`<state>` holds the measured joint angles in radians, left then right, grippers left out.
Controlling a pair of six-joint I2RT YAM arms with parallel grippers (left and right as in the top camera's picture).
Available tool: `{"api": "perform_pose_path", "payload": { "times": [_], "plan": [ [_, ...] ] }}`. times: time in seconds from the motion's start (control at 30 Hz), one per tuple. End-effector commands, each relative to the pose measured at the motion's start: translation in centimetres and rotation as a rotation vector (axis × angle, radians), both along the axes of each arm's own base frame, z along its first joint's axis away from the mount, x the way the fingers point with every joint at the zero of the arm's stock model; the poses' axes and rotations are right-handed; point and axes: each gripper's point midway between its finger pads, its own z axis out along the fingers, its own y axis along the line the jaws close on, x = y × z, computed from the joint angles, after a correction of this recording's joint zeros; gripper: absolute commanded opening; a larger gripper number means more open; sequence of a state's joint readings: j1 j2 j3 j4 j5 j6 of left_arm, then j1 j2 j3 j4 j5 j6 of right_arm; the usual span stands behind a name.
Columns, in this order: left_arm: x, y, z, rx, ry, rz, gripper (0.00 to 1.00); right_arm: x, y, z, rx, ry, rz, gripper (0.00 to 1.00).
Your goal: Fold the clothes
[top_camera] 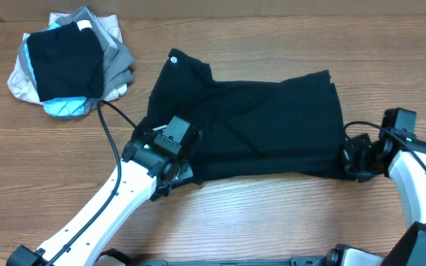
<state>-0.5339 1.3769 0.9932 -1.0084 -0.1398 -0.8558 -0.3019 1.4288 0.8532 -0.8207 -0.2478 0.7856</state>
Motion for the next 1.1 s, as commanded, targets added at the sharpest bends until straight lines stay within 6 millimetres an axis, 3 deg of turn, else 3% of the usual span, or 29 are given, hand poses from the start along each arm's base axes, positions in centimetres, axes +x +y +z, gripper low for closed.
{"api": "perform_pose_path", "payload": {
  "times": [0.0,0.43,0.5,0.53,0.6,0.63,0.83,0.97,1.07],
  "plan": [
    [1.8,1.4,0.6,0.071,-0.07,0.012,0.04,1.9,0.5,0.6,-0.009,-0.045,0.016,0.05],
    [5.3,2.0,1.5,0.1,-0.206,-0.018,0.04,4.9,0.7,-0.9,-0.032,-0.108,0.046,0.1],
    [5.6,2.3,1.4,0.119,-0.214,-0.013,0.05,5.0,0.8,-0.9,-0.033,-0.111,0.047,0.2],
    [5.6,2.3,1.3,0.124,-0.21,-0.013,0.1,5.0,0.9,-0.9,-0.034,-0.112,0.054,0.35],
    [5.7,2.3,0.9,0.129,-0.198,-0.014,0.7,5.2,1.2,-0.8,-0.04,-0.118,0.08,0.86],
    [5.7,2.3,0.6,0.134,-0.191,-0.015,1.0,5.3,1.5,-0.8,-0.045,-0.127,0.101,1.0],
    [6.4,1.9,0.9,0.146,-0.203,-0.075,1.0,6.3,2.5,0.4,-0.044,-0.177,0.179,1.0],
    [6.5,0.5,2.8,0.081,-0.186,-0.109,1.0,6.5,2.3,3.2,-0.044,-0.178,0.192,1.0],
    [5.9,-1.2,3.0,-0.012,-0.148,-0.142,1.0,6.1,3.0,5.4,-0.017,-0.167,0.216,1.0]
  ]
}}
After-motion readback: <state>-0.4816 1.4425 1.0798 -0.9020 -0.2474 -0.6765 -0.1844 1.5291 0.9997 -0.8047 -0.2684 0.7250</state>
